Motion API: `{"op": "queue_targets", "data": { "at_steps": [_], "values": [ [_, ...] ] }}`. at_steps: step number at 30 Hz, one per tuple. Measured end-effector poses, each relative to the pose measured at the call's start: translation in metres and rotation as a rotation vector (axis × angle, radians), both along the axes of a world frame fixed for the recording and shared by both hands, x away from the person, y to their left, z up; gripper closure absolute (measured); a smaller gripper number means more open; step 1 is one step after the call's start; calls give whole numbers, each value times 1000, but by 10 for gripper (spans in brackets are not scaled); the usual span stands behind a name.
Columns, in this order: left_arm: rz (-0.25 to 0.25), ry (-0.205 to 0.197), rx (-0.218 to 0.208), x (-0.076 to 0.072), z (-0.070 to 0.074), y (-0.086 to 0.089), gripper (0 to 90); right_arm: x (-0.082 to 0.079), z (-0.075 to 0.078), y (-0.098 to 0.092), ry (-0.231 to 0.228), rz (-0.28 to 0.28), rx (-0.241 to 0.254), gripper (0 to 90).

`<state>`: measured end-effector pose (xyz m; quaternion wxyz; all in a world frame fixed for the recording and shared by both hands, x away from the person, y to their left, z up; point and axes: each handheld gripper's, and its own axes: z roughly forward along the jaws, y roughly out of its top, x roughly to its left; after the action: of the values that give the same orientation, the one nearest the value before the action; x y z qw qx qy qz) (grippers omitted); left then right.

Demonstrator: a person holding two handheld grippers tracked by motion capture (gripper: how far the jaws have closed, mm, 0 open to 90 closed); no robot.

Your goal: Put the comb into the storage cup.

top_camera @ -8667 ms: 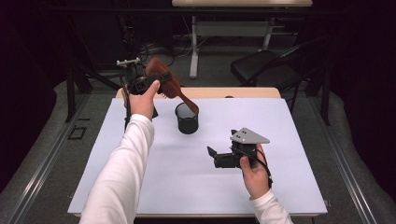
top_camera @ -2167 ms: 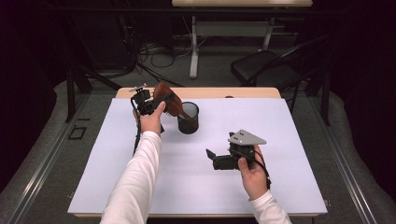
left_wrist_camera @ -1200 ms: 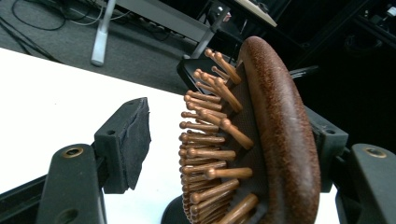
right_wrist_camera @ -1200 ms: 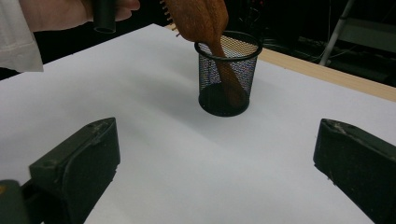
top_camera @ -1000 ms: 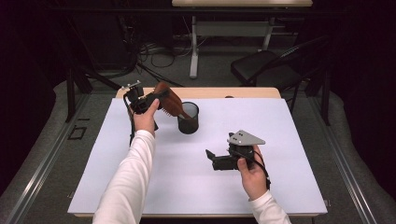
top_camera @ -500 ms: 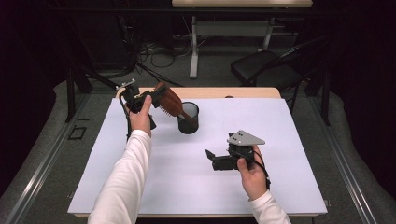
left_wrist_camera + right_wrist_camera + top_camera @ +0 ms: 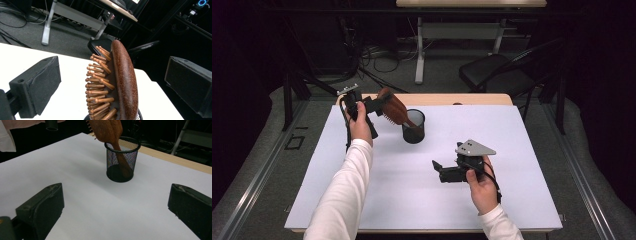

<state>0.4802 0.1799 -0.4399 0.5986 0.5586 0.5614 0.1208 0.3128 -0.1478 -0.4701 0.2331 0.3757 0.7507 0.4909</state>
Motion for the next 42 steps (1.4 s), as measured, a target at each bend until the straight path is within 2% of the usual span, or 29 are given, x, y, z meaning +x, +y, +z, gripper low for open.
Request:
{"op": "queue_targets", "data": {
  "at_steps": [14, 27, 36, 39, 42],
  "values": [
    [-7, -9, -6, -1, 3, 0, 4, 0, 0, 0, 0, 0, -1, 3],
    [-25, -21, 29, -1, 9, 2, 4, 0, 0, -1, -2, 1, 0, 3],
    [-51, -32, 94, -3, 18, 6, 4, 0, 0, -1, -1, 1, 0, 4],
    [-58, -44, 140, -4, 23, 7, 4, 0, 0, -1, -2, -2, 2, 4],
    [-68, -45, 169, -5, 26, 9, 4, 0, 0, -2, -1, -2, 3, 4]
  ]
}}
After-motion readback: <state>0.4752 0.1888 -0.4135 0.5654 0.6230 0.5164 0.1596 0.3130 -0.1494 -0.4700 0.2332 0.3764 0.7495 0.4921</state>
